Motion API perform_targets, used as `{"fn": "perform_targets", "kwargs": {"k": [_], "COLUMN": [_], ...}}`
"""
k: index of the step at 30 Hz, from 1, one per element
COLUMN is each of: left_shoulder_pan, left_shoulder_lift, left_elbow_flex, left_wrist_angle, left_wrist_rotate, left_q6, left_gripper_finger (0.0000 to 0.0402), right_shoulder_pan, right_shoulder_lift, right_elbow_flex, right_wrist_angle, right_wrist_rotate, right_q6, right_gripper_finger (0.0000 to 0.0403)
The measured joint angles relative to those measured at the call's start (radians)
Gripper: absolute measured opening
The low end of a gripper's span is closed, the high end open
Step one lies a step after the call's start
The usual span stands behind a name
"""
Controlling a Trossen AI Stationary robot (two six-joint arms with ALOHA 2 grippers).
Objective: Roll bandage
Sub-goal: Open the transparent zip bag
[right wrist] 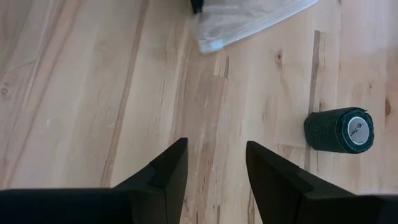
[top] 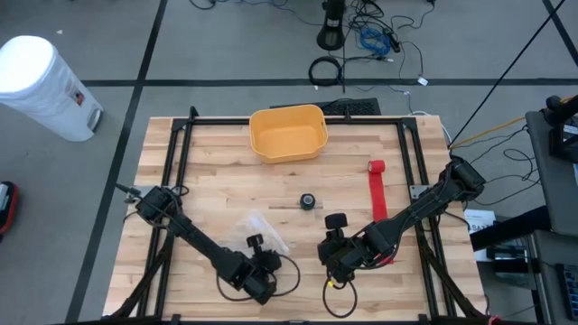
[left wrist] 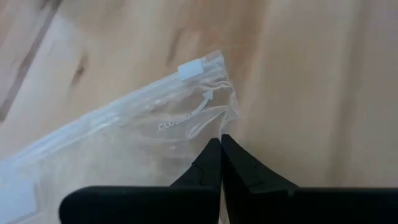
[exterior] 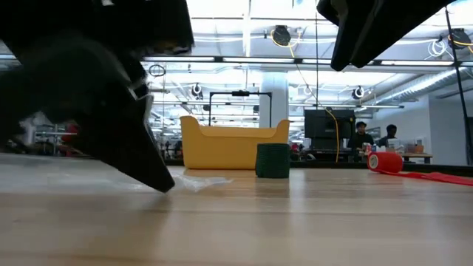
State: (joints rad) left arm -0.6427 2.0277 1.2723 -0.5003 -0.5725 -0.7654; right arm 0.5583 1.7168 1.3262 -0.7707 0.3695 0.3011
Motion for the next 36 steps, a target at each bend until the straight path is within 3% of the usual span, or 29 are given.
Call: {"fn": "perform_targets", "kwargs": {"k": [8,15,19,26,36], "left_shoulder_pan": [-0.085,-0.172,-0.208,-0.23,-0.227], "left_shoulder_lift": [-0.117,-0.267,-0.372,-0.534,-0.587], "left_elbow_flex": [0.035,0.044,0.044,0.044,0.043], "left_wrist_angle": [0.005,0.016,0.021,0.022,0.047], "left_wrist_rotate": [-0.078,-0.163,-0.215,-0.259,-0.257], "left_q6": [0.085,0.209,0.305,0.444,0.592], "left_gripper_finger": [0.0001,0.0001,0.0001,0.0,0.0], "right_shoulder_pan": [0.0,-0.01,-0.018,-0.036,-0.071], "right_shoulder_lift": [0.005,0.005,0.005,0.003,-0.006], "right_elbow_flex": [0.0,0.0,0.0,0.0,0.0], "right_wrist_angle": [0.164,0.391,0.526,0.659,0.755], "right_wrist_rotate": [-0.001,-0.009,-0.069,-0.086,0.059], "right_q6": [-0.144,-0.381,-0.517,-0.596,-0.627], "right_gripper_finger": [0.0148,0.0148,0.0148,0.0148,0.0148]}}
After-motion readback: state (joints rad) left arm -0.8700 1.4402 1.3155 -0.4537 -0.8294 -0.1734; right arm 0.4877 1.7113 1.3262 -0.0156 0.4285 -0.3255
